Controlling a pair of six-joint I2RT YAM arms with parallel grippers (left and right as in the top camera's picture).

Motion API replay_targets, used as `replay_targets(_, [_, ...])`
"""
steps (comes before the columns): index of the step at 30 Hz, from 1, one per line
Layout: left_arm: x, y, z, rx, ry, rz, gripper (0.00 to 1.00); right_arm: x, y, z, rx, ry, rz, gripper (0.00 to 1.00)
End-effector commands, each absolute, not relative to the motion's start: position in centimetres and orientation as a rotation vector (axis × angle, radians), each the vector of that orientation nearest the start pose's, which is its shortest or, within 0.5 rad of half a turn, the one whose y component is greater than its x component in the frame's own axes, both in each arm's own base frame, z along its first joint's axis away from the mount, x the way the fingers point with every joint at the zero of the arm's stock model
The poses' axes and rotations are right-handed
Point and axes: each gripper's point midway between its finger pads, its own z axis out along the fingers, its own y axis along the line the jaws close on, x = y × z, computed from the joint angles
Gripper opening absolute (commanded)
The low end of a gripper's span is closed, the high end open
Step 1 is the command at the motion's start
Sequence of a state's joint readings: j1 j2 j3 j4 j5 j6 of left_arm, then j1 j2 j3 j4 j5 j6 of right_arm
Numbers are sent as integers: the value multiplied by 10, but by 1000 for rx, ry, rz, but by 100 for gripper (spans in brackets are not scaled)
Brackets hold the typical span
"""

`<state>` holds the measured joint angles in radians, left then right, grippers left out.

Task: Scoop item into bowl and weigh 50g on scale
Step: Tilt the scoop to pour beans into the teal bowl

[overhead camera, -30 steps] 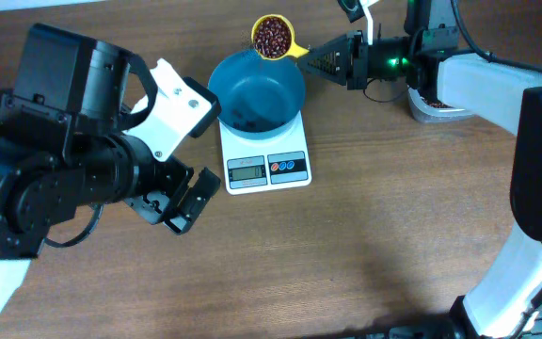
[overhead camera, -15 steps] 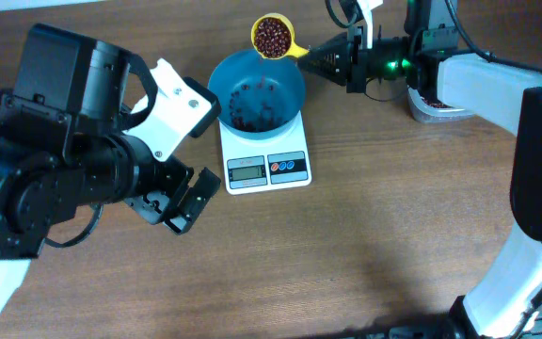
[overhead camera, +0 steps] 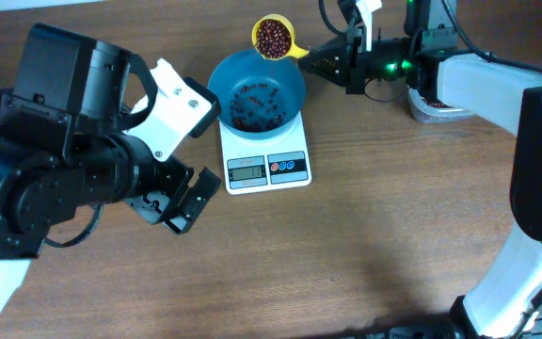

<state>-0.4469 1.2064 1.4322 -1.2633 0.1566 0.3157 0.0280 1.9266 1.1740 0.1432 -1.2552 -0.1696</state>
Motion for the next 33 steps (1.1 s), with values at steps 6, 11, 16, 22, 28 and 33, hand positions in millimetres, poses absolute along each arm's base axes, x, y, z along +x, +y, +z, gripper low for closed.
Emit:
replay_targets(6, [237,-143,261,1045,2398,-237,99,428,187,164,-989,1631,1165,4])
replay_targets(11, [237,-143,261,1045,2398,-237,99,427,189,164,-1012,1611,1150,4])
replay_targets(16, [237,-143,261,1045,2398,-237,99,427,189,164,-1012,1612,1150,4])
replay_targets(22, [237,-143,261,1045,2398,-237,99,428,189,163,-1008,1618,1140,4])
replay_targets(28, [237,-143,261,1045,2398,-237,99,436,186,158,-1012,1630,1064,4])
replay_targets(33, [237,-143,261,1045,2398,-237,99,435,186,158,-1014,1626,1075,4])
